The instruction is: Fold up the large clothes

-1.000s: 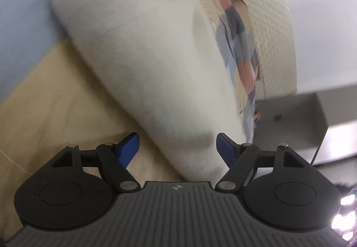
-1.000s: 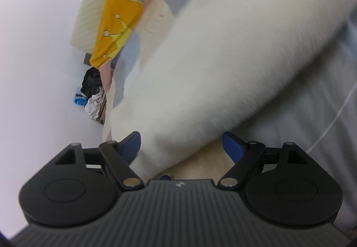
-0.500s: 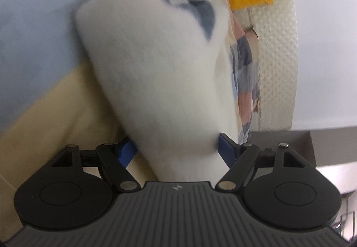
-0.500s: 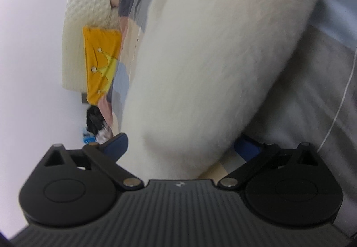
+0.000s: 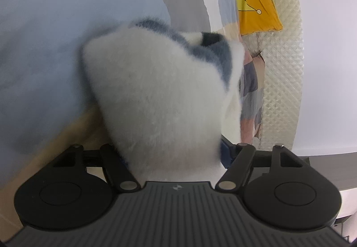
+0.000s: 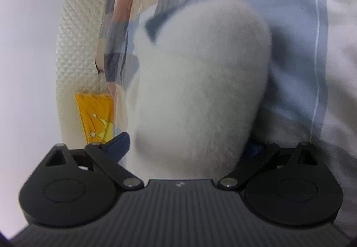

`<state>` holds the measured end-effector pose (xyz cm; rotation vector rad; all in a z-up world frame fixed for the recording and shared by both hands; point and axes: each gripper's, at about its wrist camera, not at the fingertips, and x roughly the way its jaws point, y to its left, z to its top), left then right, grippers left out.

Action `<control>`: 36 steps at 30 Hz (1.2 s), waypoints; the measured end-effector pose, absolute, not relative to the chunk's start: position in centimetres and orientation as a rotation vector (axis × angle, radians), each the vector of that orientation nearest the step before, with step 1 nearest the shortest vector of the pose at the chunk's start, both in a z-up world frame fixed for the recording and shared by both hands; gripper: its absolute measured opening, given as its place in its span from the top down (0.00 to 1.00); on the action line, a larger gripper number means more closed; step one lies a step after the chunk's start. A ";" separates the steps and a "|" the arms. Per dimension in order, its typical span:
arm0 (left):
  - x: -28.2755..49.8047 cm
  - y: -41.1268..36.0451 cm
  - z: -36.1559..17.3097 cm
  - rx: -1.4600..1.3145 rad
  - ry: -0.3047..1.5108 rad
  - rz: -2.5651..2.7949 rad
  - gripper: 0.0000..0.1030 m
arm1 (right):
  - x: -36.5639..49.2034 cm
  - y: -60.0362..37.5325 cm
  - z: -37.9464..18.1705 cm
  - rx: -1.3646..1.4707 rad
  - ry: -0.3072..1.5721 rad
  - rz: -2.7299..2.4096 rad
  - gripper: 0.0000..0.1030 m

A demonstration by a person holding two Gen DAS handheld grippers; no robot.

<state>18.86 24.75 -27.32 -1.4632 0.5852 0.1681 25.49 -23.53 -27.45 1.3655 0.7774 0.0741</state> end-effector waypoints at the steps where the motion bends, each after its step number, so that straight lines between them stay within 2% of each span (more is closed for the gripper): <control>1: 18.8 24.8 -27.3 -1.460 0.585 0.172 0.31 | 25.6 -23.1 -27.8 1.379 0.789 0.090 0.09; 8: 21.2 24.9 -26.7 -1.423 0.593 0.181 0.45 | 25.3 -23.8 -27.6 1.370 0.778 0.108 0.32; 10: 21.9 24.7 -26.1 -1.363 0.583 0.185 0.47 | 25.5 -23.9 -27.3 1.347 0.772 0.117 0.40; 16: 22.0 24.7 -24.8 -1.332 0.580 0.178 0.53 | 25.6 -24.0 -25.5 1.301 0.750 0.161 0.55; 24: 23.5 24.1 -20.1 -1.250 0.582 0.108 0.56 | 25.4 -25.8 -22.2 1.256 0.705 0.230 0.64; 36: 32.5 20.0 -14.1 -1.154 0.586 -0.043 0.57 | 28.3 -31.0 -17.2 1.254 0.584 0.264 0.65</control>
